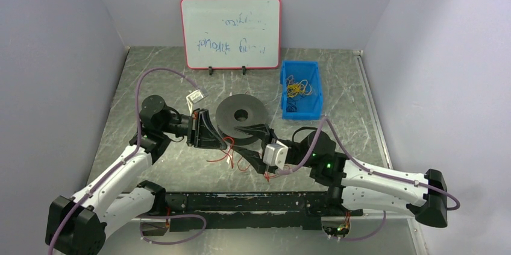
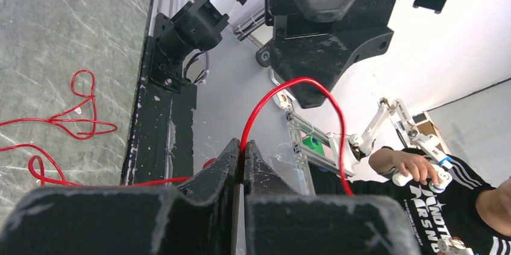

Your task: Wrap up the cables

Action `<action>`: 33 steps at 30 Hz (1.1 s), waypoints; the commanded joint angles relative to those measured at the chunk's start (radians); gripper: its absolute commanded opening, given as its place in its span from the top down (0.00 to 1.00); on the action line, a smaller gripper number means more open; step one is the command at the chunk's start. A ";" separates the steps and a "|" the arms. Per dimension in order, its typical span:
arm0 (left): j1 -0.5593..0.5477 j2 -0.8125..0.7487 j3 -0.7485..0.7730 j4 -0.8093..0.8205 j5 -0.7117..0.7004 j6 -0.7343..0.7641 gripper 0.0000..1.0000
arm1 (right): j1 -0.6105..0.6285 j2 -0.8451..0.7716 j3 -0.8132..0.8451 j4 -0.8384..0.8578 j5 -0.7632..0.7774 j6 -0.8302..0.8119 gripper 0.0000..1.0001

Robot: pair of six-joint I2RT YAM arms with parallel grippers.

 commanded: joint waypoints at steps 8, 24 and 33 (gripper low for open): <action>-0.014 -0.036 0.001 -0.057 0.023 0.077 0.93 | 0.006 0.102 0.041 0.172 -0.042 0.095 0.52; -0.034 -0.092 0.049 -0.351 -0.064 0.312 0.93 | 0.007 0.134 0.085 0.170 0.049 0.193 1.00; -0.152 -0.122 0.054 -0.418 -0.249 0.425 0.93 | 0.005 0.130 0.181 0.037 0.299 0.513 1.00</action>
